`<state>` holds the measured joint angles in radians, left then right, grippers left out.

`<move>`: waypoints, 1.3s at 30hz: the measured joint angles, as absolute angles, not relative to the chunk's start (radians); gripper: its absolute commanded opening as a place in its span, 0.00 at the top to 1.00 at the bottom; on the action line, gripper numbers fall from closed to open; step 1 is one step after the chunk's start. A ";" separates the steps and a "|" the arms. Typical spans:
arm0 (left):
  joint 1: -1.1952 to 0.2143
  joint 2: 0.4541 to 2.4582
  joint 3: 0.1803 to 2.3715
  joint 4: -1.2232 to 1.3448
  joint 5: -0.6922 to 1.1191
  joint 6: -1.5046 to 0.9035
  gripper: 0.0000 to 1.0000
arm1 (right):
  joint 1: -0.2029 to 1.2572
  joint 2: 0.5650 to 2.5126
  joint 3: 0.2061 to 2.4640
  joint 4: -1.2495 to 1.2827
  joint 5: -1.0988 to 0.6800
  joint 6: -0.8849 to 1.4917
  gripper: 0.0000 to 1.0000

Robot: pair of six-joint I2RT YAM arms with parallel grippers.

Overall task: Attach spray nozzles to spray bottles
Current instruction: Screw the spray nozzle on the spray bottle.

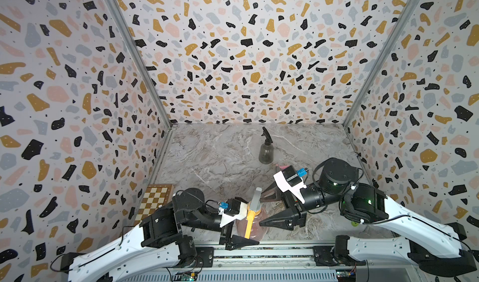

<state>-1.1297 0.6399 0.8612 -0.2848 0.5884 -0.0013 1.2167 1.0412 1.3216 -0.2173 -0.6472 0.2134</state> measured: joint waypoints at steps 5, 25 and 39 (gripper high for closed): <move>-1.130 0.641 0.861 -0.286 0.574 0.001 1.00 | 1.217 1.051 1.329 -0.195 -0.648 0.230 0.45; -1.137 0.628 0.861 -0.292 0.481 -0.003 1.00 | 1.288 1.080 1.351 -0.189 -0.475 0.221 0.80; -1.148 0.617 0.861 -0.290 0.274 -0.026 1.00 | 1.538 1.113 1.376 -0.202 0.227 0.326 0.81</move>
<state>-1.1477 0.6174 0.8612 -0.2897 0.2745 -0.0257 1.5379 1.1126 1.3762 -0.2020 0.2268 0.3264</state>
